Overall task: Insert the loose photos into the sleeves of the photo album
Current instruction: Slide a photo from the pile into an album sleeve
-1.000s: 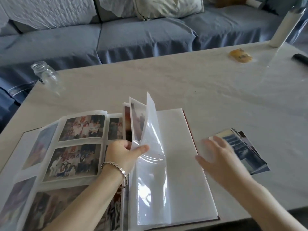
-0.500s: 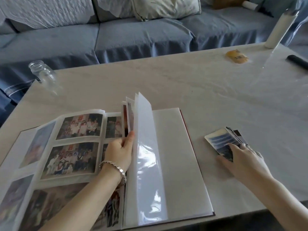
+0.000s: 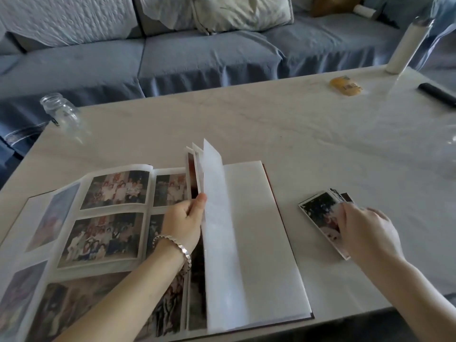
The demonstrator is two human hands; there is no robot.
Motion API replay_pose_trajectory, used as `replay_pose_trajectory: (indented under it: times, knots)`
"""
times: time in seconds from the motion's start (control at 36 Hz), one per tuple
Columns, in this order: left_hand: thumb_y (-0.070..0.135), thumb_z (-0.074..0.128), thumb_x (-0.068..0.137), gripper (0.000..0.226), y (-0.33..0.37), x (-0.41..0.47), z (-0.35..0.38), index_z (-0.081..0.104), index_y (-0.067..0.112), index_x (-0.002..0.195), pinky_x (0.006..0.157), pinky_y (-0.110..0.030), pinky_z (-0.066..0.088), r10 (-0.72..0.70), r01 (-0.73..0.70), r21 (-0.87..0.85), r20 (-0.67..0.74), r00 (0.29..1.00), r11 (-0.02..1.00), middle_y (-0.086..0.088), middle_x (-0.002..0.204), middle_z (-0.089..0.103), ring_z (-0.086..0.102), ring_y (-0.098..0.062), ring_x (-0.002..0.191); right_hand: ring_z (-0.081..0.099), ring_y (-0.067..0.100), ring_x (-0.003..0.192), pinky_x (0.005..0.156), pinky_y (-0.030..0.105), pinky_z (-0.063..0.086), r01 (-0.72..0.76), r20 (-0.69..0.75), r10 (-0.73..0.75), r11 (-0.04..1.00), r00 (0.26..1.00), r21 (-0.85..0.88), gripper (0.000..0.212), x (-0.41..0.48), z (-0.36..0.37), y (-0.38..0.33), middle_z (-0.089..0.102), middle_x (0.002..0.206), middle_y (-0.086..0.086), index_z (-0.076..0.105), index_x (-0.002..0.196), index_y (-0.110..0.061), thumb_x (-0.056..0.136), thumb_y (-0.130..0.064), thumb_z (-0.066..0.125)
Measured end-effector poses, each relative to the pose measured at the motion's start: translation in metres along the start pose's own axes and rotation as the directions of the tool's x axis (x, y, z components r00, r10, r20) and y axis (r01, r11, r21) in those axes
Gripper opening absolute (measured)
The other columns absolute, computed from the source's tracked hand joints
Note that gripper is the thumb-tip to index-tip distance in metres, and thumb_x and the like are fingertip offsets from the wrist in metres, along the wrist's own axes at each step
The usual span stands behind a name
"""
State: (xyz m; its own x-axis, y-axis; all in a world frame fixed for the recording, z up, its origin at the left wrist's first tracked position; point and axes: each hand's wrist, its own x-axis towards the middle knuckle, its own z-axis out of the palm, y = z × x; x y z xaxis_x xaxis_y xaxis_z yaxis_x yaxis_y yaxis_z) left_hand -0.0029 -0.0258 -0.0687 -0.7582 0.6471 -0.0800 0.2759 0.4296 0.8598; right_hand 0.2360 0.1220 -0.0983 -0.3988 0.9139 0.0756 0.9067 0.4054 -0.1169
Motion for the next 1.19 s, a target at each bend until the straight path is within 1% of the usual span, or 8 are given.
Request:
replay_pose_trajectory:
  times: [0.08, 0.31, 0.5, 0.67, 0.78, 0.89, 1.0, 1.19]
  knots:
    - [0.032, 0.051, 0.092, 0.043, -0.002, 0.000, 0.000, 0.044, 0.014, 0.053, 0.039, -0.009, 0.032, -0.019, 0.019, -0.020, 0.015, 1.000, 1.000, 0.005, 0.044, 0.036, 0.033, -0.009, 0.045, 0.033, 0.022, 0.050, 0.048, 0.021, 0.014, -0.010, -0.243, 0.052, 0.985, 0.969, 0.173, 0.031, -0.004, -0.004, -0.007, 0.028, 0.047, -0.008, 0.044, 0.060, -0.011, 0.082, 0.004, 0.058]
    - [0.022, 0.067, 0.084, 0.010, -0.004, 0.001, -0.011, 0.058, 0.017, 0.085, 0.051, -0.007, 0.040, -0.014, -0.015, 0.121, 0.234, 0.972, 0.993, 0.004, 0.083, 0.062, 0.055, -0.005, 0.072, 0.059, 0.029, 0.050, 0.052, 0.024, 0.026, 0.303, -0.477, -0.086, 0.865, 0.874, 0.399, 0.036, -0.016, -0.019, -0.055, 0.064, 0.063, 0.016, 0.066, 0.090, 0.003, 0.089, -0.022, 0.040]
    - [0.009, 0.073, 0.078, 0.077, -0.037, 0.003, -0.036, 0.028, 0.020, 0.139, 0.083, -0.025, 0.046, -0.114, 0.080, 0.226, 0.139, 0.984, 0.971, 0.000, 0.115, 0.048, 0.054, -0.014, 0.096, 0.045, 0.007, 0.067, 0.054, 0.010, 0.030, 0.417, -0.435, -0.192, 0.751, 0.880, 0.512, 0.034, -0.033, -0.018, -0.089, 0.058, 0.056, -0.003, 0.071, 0.091, -0.004, 0.086, -0.023, 0.044]
    - [0.021, 0.070, 0.083, 0.018, -0.052, -0.008, -0.031, 0.063, 0.012, 0.097, 0.086, -0.022, 0.041, 0.256, -0.235, 0.317, -0.027, 0.966, 0.919, -0.003, 0.093, 0.059, 0.057, -0.019, 0.091, 0.053, -0.006, 0.082, 0.070, -0.010, 0.030, 0.401, -0.325, -0.245, 0.681, 0.913, 0.613, 0.028, -0.047, -0.004, -0.116, 0.070, 0.086, -0.003, 0.070, 0.108, -0.005, 0.085, -0.009, 0.054]
    - [0.064, 0.059, 0.074, 0.046, -0.015, -0.028, -0.023, 0.065, 0.021, 0.091, 0.068, -0.026, 0.057, -0.012, 0.093, -0.256, 0.301, 0.954, 0.962, -0.003, 0.092, 0.070, 0.069, -0.014, 0.081, 0.057, 0.009, 0.111, 0.098, 0.006, 0.035, 0.441, -0.246, -0.381, 0.600, 0.891, 0.667, 0.039, -0.057, 0.000, -0.136, 0.061, 0.124, 0.004, 0.063, 0.120, -0.008, 0.093, -0.023, 0.040]
    - [0.022, 0.060, 0.089, 0.007, -0.003, -0.035, -0.015, 0.063, 0.023, 0.083, 0.076, -0.045, 0.057, -0.016, 0.071, -0.233, 0.228, 0.973, 0.970, -0.015, 0.089, 0.072, 0.070, -0.026, 0.082, 0.039, 0.013, 0.133, 0.107, 0.024, 0.036, 0.525, -0.133, -0.601, 0.543, 0.788, 0.655, 0.044, -0.065, 0.006, -0.143, 0.041, 0.144, -0.002, 0.056, 0.129, -0.019, 0.095, -0.040, 0.036]
    - [0.015, 0.062, 0.088, 0.018, -0.006, -0.031, -0.017, 0.057, 0.028, 0.076, 0.075, -0.050, 0.054, -0.061, 0.070, -0.109, 0.086, 0.994, 0.992, -0.021, 0.088, 0.068, 0.066, -0.033, 0.081, 0.016, -0.005, 0.136, 0.108, 0.012, 0.023, 0.364, 0.032, -0.566, 0.572, 0.824, 0.735, 0.051, -0.064, 0.001, -0.132, 0.020, 0.143, -0.024, 0.039, 0.132, -0.039, 0.085, -0.059, 0.047]
    - [0.030, 0.067, 0.082, 0.011, -0.021, -0.031, -0.015, 0.061, 0.029, 0.091, 0.066, -0.017, 0.054, 0.078, -0.091, 0.037, 0.261, 0.962, 0.995, 0.009, 0.088, 0.069, 0.065, -0.003, 0.082, 0.066, -0.001, 0.067, 0.059, 0.014, 0.053, -0.219, 0.299, -0.185, 0.359, 0.936, 0.907, 0.022, -0.051, -0.002, -0.106, 0.071, 0.070, -0.014, 0.064, 0.091, -0.026, 0.085, -0.005, 0.062]
